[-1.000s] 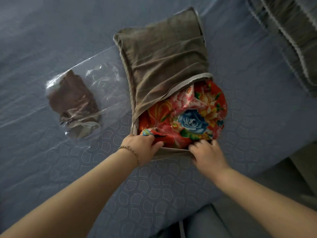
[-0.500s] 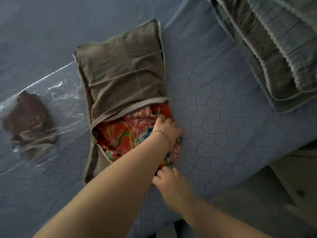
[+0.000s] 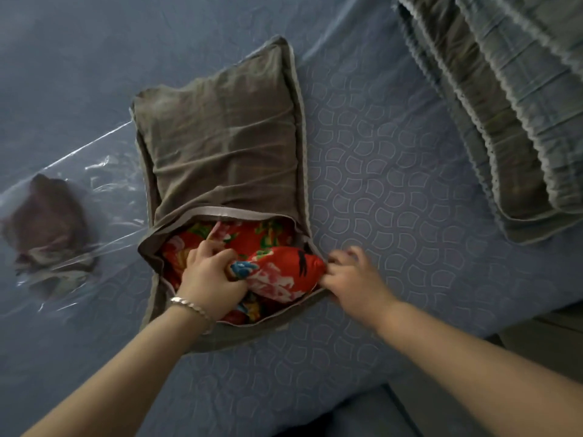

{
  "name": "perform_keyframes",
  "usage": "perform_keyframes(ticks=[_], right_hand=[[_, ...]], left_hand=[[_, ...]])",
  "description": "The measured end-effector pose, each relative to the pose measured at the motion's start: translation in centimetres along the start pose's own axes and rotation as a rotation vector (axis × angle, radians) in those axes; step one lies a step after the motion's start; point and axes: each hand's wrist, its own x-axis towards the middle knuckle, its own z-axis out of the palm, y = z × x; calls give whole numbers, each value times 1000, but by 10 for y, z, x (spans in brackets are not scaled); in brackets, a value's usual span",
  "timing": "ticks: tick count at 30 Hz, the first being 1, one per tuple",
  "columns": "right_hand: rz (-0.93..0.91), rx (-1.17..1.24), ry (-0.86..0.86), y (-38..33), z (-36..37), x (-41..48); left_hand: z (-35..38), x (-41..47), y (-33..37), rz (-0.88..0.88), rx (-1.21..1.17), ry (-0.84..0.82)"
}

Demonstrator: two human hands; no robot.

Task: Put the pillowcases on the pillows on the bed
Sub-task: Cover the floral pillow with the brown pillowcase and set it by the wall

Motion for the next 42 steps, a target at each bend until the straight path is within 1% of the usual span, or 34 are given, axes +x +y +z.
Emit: perform_keyframes(ticks=[1,3,5,6,10,12,14,15,16,18,20,22,23,24,25,26,27,28,29,30,31,32,33,34,36,37,38,40,41,42], right_hand=[[-45,20,47,-4,-2,-5],[-74,59,104,-8,-5,-14],[-73,72,107,-9,-7,-17],[-76,75,114,-10,-7,-17],[-102,85,129,-16,-6,-13],[-97,86,100,-17,-10,-9],[-110,89,110,-21,-18,-5],[-120,109,133,-26,-23,-5],[-124,135,162,-30,-27,-6],[-119,168,194,-32,-34,-9],[-90,146,164,-21,-33,-14],[13,123,87,-5,-25,-20],[60,123,41,-1,-22,-21],[95,120,0,1,-21,-22],[114,105,-27,1,-20,-22],[116,84,-35,-2,-19,-22],[104,68,-32,-6,-21,-20],[84,71,-33,-11,-23,-19],[61,77,-28,-15,-22,-19],[44,86,-7,-19,-21,-19],[36,90,22,-21,-22,-18],[35,89,61,-22,-23,-17],[46,93,97,-22,-23,-15],[62,102,128,-23,-25,-14],[111,123,155,-22,-33,-8],[149,129,142,-21,-35,-6],[192,124,108,-21,-35,-1],[268,94,-7,-23,-34,9],[293,88,-53,-24,-31,15],[328,112,-126,-27,-29,20]], left_hand=[[6,0,7,69,41,-2],[21,0,23,225,141,-19],[39,1,39,369,310,-112],[44,4,44,411,385,-148],[26,19,56,440,457,-201],[13,20,64,519,621,-274],[10,19,77,552,789,-367],[15,19,81,544,796,-392],[23,23,82,528,740,-394],[43,30,78,416,479,-362],[69,33,70,311,215,-369],[85,24,73,234,2,-485],[89,20,73,194,-146,-536],[87,15,74,173,-288,-541],[82,14,71,186,-412,-466],[73,15,63,216,-424,-304],[64,19,54,247,-300,-102],[54,25,43,280,-75,86],[45,31,31,279,148,212],[38,39,21,221,317,219],[34,45,14,152,382,175],[33,52,11,109,368,142],[36,56,10,117,346,130],[37,57,13,163,321,152],[44,56,14,280,236,199],[47,52,12,314,216,174],[48,48,8,315,225,84],[39,48,-2,219,289,-204],[30,52,-4,172,309,-262],[18,56,-5,143,305,-226]])
